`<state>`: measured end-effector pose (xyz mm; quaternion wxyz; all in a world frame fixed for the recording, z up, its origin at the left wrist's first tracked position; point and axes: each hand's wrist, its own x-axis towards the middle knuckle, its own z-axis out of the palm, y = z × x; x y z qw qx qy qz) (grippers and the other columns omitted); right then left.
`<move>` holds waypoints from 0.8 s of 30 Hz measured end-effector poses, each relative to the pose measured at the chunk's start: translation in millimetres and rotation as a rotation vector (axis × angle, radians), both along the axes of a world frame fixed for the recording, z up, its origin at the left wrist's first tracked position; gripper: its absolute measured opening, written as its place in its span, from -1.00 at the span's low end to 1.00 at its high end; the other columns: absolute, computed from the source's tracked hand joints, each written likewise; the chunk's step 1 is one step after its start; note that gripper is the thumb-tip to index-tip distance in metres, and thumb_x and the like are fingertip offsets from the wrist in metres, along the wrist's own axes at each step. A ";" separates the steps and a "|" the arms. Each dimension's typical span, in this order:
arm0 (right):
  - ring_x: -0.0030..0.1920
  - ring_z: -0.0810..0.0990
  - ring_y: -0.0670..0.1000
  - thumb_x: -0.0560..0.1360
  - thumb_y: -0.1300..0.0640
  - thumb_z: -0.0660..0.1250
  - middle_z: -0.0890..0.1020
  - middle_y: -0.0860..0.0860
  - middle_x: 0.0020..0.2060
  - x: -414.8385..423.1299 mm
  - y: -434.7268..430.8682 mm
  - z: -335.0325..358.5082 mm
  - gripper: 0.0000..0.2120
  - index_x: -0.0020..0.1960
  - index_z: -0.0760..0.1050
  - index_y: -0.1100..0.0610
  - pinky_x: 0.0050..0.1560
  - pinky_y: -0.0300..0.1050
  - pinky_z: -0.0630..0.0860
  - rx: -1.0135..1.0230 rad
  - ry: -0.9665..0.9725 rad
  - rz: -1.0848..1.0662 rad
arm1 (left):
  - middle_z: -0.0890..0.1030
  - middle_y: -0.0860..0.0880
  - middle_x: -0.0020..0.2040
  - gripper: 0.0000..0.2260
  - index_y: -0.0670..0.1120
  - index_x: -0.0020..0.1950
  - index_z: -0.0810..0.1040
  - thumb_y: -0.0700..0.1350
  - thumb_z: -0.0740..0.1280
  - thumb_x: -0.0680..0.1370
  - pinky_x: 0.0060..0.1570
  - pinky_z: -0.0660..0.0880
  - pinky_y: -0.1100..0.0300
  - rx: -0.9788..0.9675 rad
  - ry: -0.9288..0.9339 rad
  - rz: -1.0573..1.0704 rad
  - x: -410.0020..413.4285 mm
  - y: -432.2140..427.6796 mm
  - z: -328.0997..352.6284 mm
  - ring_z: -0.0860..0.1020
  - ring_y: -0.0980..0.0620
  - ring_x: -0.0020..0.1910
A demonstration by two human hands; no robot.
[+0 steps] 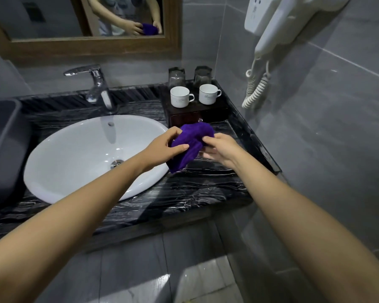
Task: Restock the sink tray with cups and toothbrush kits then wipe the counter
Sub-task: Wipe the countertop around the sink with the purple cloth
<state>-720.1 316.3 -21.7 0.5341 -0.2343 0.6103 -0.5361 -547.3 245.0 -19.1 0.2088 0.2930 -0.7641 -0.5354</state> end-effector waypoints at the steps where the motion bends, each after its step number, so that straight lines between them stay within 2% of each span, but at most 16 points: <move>1: -0.29 0.62 0.02 0.54 0.30 0.25 0.56 0.10 -0.24 0.9 -3.7 2.0 -0.85 -0.16 0.36 0.12 -0.11 0.01 0.61 -0.042 -0.016 -0.033 | 0.53 0.04 -0.21 -0.88 0.02 -0.13 0.42 -0.13 0.36 0.50 -0.26 0.39 0.27 0.027 -0.004 -0.003 2.1 -2.4 1.0 0.48 0.11 -0.22; 4: -0.41 0.58 -0.09 0.50 0.37 0.26 0.52 0.07 -0.28 2.3 -13.4 14.3 -0.80 -0.17 0.36 0.10 -0.42 -0.18 0.58 -0.106 0.132 -0.056 | 0.58 0.06 -0.22 -0.87 -0.02 -0.15 0.42 -0.11 0.38 0.48 -0.18 0.39 0.18 0.188 -0.014 -0.002 8.4 -10.0 -0.3 0.51 0.13 -0.22; 6: -0.51 0.54 -0.18 0.48 0.39 0.25 0.52 0.05 -0.32 3.3 -16.9 27.1 -0.79 -0.19 0.41 0.10 -0.50 -0.29 0.52 -0.126 0.212 0.014 | 0.56 -0.03 0.00 -0.82 -0.04 -0.04 0.39 -0.14 0.38 0.47 -0.06 0.43 0.12 0.244 -0.010 0.049 9.3 -13.0 -5.4 0.54 0.10 -0.11; 8: -0.55 0.50 -0.20 0.46 0.41 0.24 0.52 0.04 -0.37 4.8 -17.6 40.4 -0.77 -0.21 0.46 0.11 -0.55 -0.34 0.44 -0.135 0.319 0.150 | 0.35 -0.07 0.33 -0.53 -0.04 0.26 0.29 -0.18 0.42 0.44 0.05 0.46 0.10 0.165 -0.068 0.139 8.8 -16.4 -6.7 0.49 0.03 0.13; 9: -0.53 0.52 -0.18 0.44 0.42 0.24 0.53 0.04 -0.37 5.9 -17.5 45.8 -0.77 -0.20 0.49 0.11 -0.54 -0.32 0.42 -0.130 0.389 0.225 | 0.22 -0.06 0.43 -0.33 -0.01 0.41 0.15 -0.19 0.44 0.42 0.13 0.43 0.12 0.082 -0.113 0.142 8.3 -19.4 -5.0 0.39 0.01 0.28; 10: -0.46 0.55 -0.14 0.43 0.41 0.25 0.56 0.05 -0.34 6.8 -17.1 49.9 -0.78 -0.17 0.51 0.10 -0.47 -0.27 0.44 -0.119 0.473 0.290 | 0.12 -0.03 0.49 -0.19 0.03 0.49 0.03 -0.19 0.46 0.40 0.22 0.36 0.15 -0.012 -0.145 0.104 7.5 -23.5 -2.7 0.27 0.04 0.38; 12: -0.31 0.56 -0.03 0.42 0.37 0.27 0.59 0.07 -0.26 7.6 -15.0 56.9 -0.80 -0.10 0.54 0.09 -0.34 -0.20 0.44 -0.091 0.621 0.368 | 0.03 0.07 0.54 -0.10 0.11 0.51 -0.05 -0.18 0.48 0.38 0.35 0.20 0.26 -0.162 -0.176 -0.039 4.5 -30.6 4.5 0.10 0.21 0.42; 14: -0.25 0.55 -0.02 0.42 0.34 0.28 0.60 0.04 -0.25 6.1 -12.0 65.1 -0.79 -0.09 0.55 0.06 -0.31 -0.23 0.44 -0.083 0.667 0.394 | 0.12 0.13 0.51 -0.14 0.11 0.50 0.02 -0.16 0.48 0.38 0.29 0.12 0.53 -0.243 -0.188 -0.173 -1.0 -33.7 12.6 0.12 0.33 0.36; 15: -0.23 0.56 -0.02 0.43 0.34 0.28 0.60 0.03 -0.24 4.6 -9.6 69.6 -0.79 -0.11 0.55 0.04 -0.28 -0.23 0.45 -0.086 0.654 0.400 | 0.20 0.15 0.46 -0.20 0.08 0.49 0.09 -0.16 0.48 0.39 0.22 0.13 0.62 -0.263 -0.182 -0.219 -4.6 -32.6 15.8 0.18 0.35 0.33; 16: -0.21 0.56 -0.02 0.43 0.34 0.28 0.60 0.03 -0.23 2.6 -6.8 73.7 -0.79 -0.12 0.55 0.04 -0.24 -0.20 0.46 -0.091 0.637 0.403 | 0.30 0.15 0.41 -0.27 0.05 0.46 0.17 -0.16 0.47 0.40 0.21 0.18 0.62 -0.261 -0.171 -0.249 -7.9 -31.1 17.5 0.27 0.33 0.29; 19: -0.19 0.54 -0.03 0.45 0.35 0.28 0.60 0.05 -0.19 -6.1 3.0 82.7 -0.79 -0.10 0.55 0.06 -0.20 -0.17 0.44 -0.090 0.634 0.418 | 0.55 -0.07 0.21 -0.59 -0.09 0.24 0.45 -0.21 0.43 0.42 0.21 0.43 0.28 -0.096 -0.128 -0.307 -14.3 -25.4 19.6 0.50 0.10 0.16; 21: -0.28 0.48 -0.07 0.47 0.35 0.28 0.57 0.02 -0.23 -12.4 11.0 81.7 -0.81 -0.02 0.54 0.11 -0.36 -0.31 0.39 -0.049 0.670 0.447 | 0.59 -0.19 0.12 -0.70 -0.17 0.13 0.51 -0.21 0.44 0.42 0.13 0.51 0.11 -0.016 -0.140 -0.347 -14.5 -23.6 18.3 0.56 0.05 0.06; 23: -0.36 0.41 -0.09 0.50 0.32 0.28 0.53 0.02 -0.26 -21.4 17.3 72.6 -0.83 0.07 0.52 0.17 -0.49 -0.34 0.32 0.045 0.685 0.461 | 0.61 -0.13 0.00 -0.78 -0.12 0.03 0.54 -0.18 0.45 0.41 0.02 0.54 0.12 0.004 -0.185 -0.398 -14.9 -23.8 14.4 0.57 0.08 -0.04; 24: -0.38 0.39 -0.06 0.51 0.31 0.27 0.52 0.07 -0.25 -26.1 19.0 64.5 -0.82 0.09 0.51 0.21 -0.48 -0.29 0.30 0.099 0.681 0.464 | 0.61 -0.05 -0.07 -0.81 -0.07 -0.02 0.55 -0.16 0.46 0.41 -0.05 0.54 0.17 -0.003 -0.214 -0.423 -16.4 -23.6 11.0 0.56 0.11 -0.09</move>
